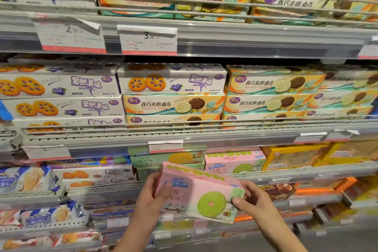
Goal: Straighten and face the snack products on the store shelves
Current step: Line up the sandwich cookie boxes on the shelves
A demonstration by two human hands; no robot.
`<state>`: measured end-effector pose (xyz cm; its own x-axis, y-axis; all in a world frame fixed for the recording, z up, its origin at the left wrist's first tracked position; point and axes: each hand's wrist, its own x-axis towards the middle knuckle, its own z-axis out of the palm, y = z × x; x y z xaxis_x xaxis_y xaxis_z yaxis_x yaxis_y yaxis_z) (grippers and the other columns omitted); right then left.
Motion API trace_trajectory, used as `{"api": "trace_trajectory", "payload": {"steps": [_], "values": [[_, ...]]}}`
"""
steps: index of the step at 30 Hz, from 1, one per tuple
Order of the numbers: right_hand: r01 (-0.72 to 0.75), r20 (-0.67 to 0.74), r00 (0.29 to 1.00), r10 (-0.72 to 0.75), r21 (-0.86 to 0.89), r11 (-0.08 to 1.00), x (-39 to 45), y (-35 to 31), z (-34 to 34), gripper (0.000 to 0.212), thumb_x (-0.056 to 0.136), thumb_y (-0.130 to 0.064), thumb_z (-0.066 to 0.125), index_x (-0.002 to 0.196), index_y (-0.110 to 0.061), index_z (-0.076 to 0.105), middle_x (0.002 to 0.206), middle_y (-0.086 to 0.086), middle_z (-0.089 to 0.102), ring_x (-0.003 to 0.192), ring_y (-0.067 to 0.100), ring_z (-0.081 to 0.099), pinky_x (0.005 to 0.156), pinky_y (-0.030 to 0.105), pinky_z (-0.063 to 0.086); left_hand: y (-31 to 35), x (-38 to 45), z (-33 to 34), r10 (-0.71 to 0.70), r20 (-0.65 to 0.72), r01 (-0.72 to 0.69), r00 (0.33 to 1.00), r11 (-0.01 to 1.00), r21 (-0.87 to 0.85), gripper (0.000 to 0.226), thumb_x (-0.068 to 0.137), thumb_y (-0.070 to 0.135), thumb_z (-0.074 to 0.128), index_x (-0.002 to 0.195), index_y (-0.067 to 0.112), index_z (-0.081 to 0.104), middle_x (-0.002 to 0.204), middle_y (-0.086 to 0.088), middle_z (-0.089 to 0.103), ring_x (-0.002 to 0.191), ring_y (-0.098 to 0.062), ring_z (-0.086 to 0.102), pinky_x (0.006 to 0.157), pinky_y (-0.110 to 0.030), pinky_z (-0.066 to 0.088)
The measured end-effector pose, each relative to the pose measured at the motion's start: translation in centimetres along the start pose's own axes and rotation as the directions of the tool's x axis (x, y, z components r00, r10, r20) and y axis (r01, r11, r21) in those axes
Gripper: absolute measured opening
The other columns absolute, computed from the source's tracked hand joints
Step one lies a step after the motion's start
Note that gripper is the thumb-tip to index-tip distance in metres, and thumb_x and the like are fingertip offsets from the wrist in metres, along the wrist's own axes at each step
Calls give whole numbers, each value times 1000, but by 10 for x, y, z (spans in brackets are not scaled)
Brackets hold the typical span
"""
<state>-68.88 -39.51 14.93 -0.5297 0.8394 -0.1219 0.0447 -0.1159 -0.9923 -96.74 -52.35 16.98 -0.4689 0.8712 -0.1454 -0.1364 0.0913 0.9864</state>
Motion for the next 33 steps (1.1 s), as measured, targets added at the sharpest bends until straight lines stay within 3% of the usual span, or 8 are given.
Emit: {"api": "trace_trajectory", "payload": {"steps": [3,6,8,11,14,18,24,33], "values": [[10,-59,998,-12,-37,999,-9,-11,-24,62,60,-44,97,106,-14,70,104,35,58,92,28,65,81,42,52,0,-1,19,-29,69,26,997,998,48,103,42,87,79,121,23,61,110,4,76,99,-13,72,77,-24,56],[43,-150,987,-57,-91,995,-18,-31,-50,67,54,-47,99,106,-15,71,91,20,60,85,27,65,76,41,53,1,-2,33,-5,171,-44,985,959,280,69,64,81,72,119,41,62,118,23,70,111,-3,66,86,-18,52],[53,-182,981,-71,-103,993,-26,-44,-66,57,63,-31,94,108,-9,68,100,14,74,84,26,69,71,34,57,-4,2,39,-18,240,-117,971,835,537,59,75,77,61,126,50,55,136,35,51,127,1,53,103,-28,47],[94,-248,961,-125,-131,987,-34,-54,-86,50,66,-31,94,107,-16,69,103,14,76,90,27,72,71,33,61,-17,8,45,-52,270,-190,962,582,791,69,92,62,55,153,38,34,157,25,21,151,-6,20,123,-31,21],[143,-338,925,-174,-113,983,-37,-50,-99,36,70,-25,86,102,-26,71,104,12,76,93,25,71,74,31,61,-31,13,49,-83,320,-269,944,371,889,75,98,61,43,161,30,16,169,13,-4,156,-10,-6,128,-38,8],[185,-437,874,-213,-107,977,-35,-44,-103,45,69,-23,81,111,-21,67,109,5,76,98,19,71,74,20,59,-37,17,53,-97,332,-308,938,201,930,77,99,59,40,162,28,10,169,9,-14,155,-15,-17,127,-44,6],[227,-504,825,-256,-119,967,-27,-42,-101,65,60,-43,94,116,-25,65,111,-1,75,108,16,68,82,24,60,-40,16,58,-57,328,-316,943,159,935,72,99,50,45,161,29,15,169,9,-14,157,-16,-10,127,-40,6],[239,-455,854,-253,-89,967,-1,-41,-87,55,70,-19,83,121,-24,63,115,-4,74,116,17,65,85,26,60,-27,16,58,-65,315,-291,947,240,926,68,99,50,45,159,28,23,170,6,3,157,-16,3,126,-40,16]]}}
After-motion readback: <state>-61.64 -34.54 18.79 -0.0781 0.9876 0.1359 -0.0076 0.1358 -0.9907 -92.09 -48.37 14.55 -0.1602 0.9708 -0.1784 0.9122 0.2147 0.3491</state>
